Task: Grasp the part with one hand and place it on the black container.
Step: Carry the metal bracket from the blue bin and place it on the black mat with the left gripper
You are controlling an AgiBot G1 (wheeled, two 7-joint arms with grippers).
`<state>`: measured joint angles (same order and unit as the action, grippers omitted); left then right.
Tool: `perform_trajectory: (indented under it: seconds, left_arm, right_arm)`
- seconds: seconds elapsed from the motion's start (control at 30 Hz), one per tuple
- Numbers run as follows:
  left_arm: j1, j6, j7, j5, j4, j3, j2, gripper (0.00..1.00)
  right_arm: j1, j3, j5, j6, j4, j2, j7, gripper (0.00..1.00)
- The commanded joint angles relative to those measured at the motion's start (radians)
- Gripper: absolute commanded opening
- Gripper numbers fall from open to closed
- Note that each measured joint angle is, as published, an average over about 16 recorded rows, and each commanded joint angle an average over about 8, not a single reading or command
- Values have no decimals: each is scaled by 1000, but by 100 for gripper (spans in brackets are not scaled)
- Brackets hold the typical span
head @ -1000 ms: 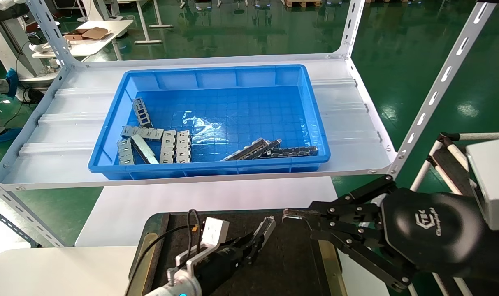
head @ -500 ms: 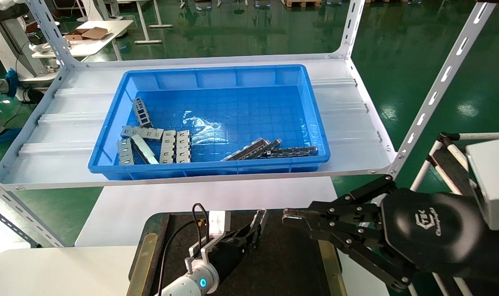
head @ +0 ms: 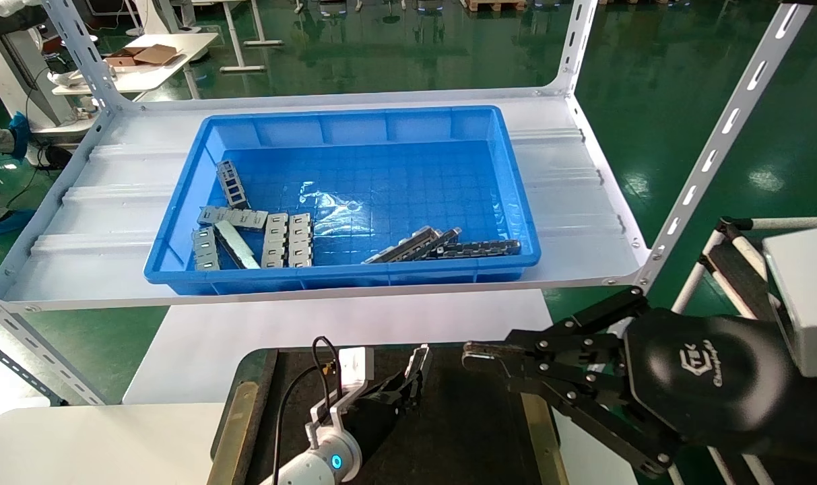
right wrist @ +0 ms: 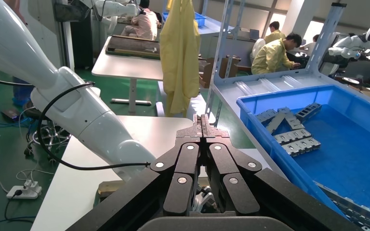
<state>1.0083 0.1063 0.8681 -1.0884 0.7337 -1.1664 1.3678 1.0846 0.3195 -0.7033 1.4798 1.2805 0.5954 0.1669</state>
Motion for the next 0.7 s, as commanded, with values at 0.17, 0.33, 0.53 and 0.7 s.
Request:
perform_trajectory:
  seconds: [0.17,0.33,0.53,0.7]
  left_arm:
    - [19,40,27,77,-5,-89,0,0]
    - [31,65,41,144,-4,-151,0,2]
    - [45,99,42,216,6,-218,0,66]
    - [58,125,36,275,20,-265,0,100]
  right_arm:
    - [0,0,0,0,0,0,0,0]
    - [0,0,0,0,0,0,0,0]
    - [0,1,0,0,0,0,0,60]
    - [0,1,1,0,0,0,0,100]
